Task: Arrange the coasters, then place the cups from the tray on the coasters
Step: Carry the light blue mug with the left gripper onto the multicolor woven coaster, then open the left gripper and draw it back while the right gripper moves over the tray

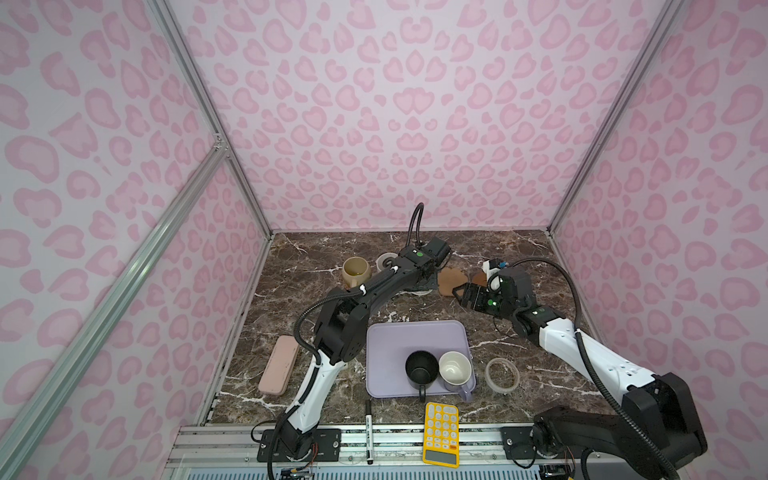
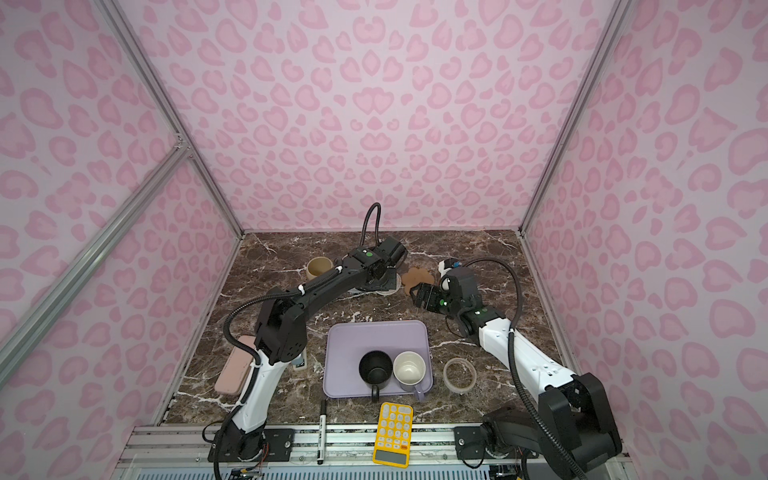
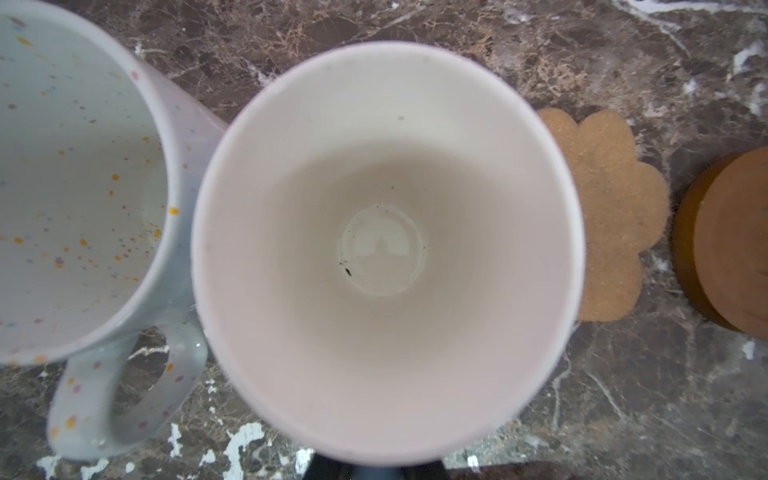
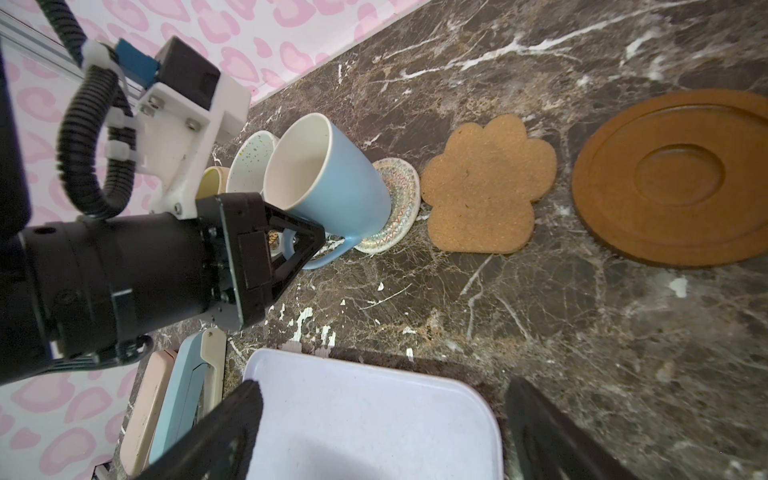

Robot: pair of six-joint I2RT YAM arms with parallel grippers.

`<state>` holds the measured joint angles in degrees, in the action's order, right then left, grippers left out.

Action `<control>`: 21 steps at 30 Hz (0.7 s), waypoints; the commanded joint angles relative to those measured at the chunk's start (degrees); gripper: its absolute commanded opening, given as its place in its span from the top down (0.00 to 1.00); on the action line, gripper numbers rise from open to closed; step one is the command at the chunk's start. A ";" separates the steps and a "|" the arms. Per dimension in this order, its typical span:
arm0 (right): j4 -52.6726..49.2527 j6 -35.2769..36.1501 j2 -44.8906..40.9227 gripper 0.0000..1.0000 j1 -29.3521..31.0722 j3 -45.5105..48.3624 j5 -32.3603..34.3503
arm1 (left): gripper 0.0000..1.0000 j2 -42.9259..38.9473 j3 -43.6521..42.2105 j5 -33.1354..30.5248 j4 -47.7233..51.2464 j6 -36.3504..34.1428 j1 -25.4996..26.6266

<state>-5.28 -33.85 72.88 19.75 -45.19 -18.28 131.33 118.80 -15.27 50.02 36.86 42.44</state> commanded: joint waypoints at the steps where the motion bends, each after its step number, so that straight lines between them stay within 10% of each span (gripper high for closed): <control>1: 2.03 0.01 0.63 0.07 -0.06 0.32 -0.83 | 0.99 0.63 0.55 -0.72 -2.56 0.14 -0.05; 21: -7.19 4.22 -2.52 0.09 0.58 -1.21 -1.94 | 0.37 -10.06 -8.15 0.99 -7.07 0.93 0.02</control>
<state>-8.38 -32.23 71.59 19.84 -45.60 -19.75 128.44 113.43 -14.70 46.48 37.45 42.39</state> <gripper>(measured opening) 0.905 0.600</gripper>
